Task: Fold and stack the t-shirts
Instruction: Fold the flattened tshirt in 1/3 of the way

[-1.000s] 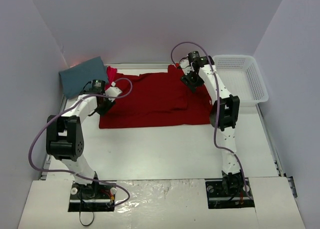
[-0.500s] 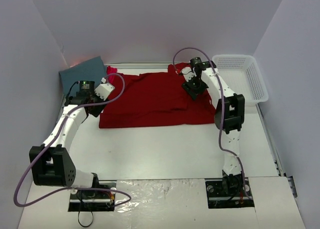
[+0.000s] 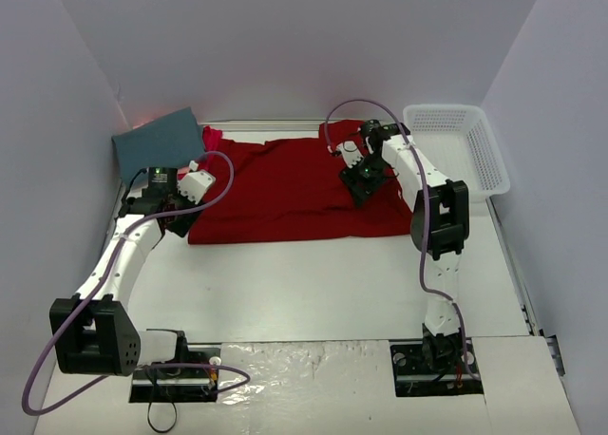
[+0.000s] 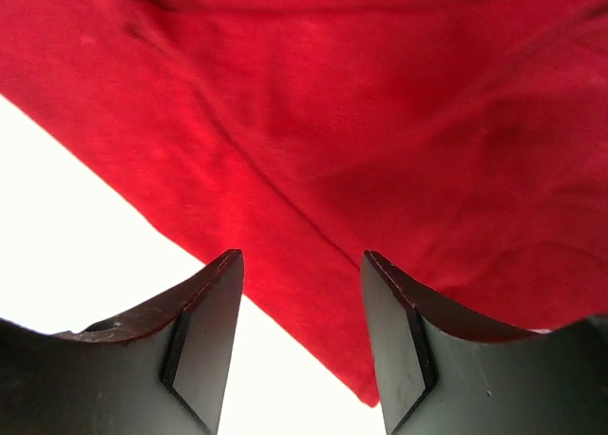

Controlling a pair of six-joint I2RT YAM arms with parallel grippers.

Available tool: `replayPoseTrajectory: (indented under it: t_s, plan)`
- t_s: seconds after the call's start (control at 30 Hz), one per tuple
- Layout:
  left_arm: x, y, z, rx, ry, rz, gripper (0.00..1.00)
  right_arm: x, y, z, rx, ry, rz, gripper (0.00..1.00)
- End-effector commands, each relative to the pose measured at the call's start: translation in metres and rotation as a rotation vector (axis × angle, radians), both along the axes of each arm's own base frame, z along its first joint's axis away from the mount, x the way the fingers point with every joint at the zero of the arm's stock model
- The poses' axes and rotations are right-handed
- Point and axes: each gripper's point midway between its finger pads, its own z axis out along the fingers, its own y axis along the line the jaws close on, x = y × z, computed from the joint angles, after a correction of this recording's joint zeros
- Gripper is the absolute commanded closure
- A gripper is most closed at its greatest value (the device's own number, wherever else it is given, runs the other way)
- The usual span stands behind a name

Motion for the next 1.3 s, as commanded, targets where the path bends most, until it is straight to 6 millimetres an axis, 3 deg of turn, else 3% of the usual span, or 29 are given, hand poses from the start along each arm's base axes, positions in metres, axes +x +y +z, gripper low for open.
replayPoseTrajectory:
  t_s: [0.0, 0.4, 0.83, 0.93, 1.07, 1.27]
  plan:
    - [-0.005, -0.001, 0.006, -0.027, -0.02, 0.024, 0.5, -0.017, 0.017, 0.009, 0.074, 0.068, 0.055, 0.52]
    - [-0.002, 0.001, -0.004, -0.019, -0.002, 0.028, 0.5, -0.023, 0.023, -0.019, 0.069, 0.158, 0.078, 0.53]
    - [-0.001, 0.002, -0.02, -0.021, 0.021, 0.037, 0.5, -0.014, 0.027, -0.034, 0.046, 0.164, 0.067, 0.57]
    - [-0.001, 0.001, -0.021, -0.023, 0.023, 0.038, 0.5, -0.011, 0.029, -0.036, 0.046, 0.161, 0.068, 0.68]
    - [-0.001, 0.001, -0.024, -0.025, 0.027, 0.038, 0.5, -0.01, 0.029, -0.037, 0.046, 0.161, 0.066, 1.0]
    - [0.001, 0.0, -0.026, -0.03, 0.034, 0.041, 0.5, -0.007, 0.027, -0.029, 0.035, 0.135, 0.067, 1.0]
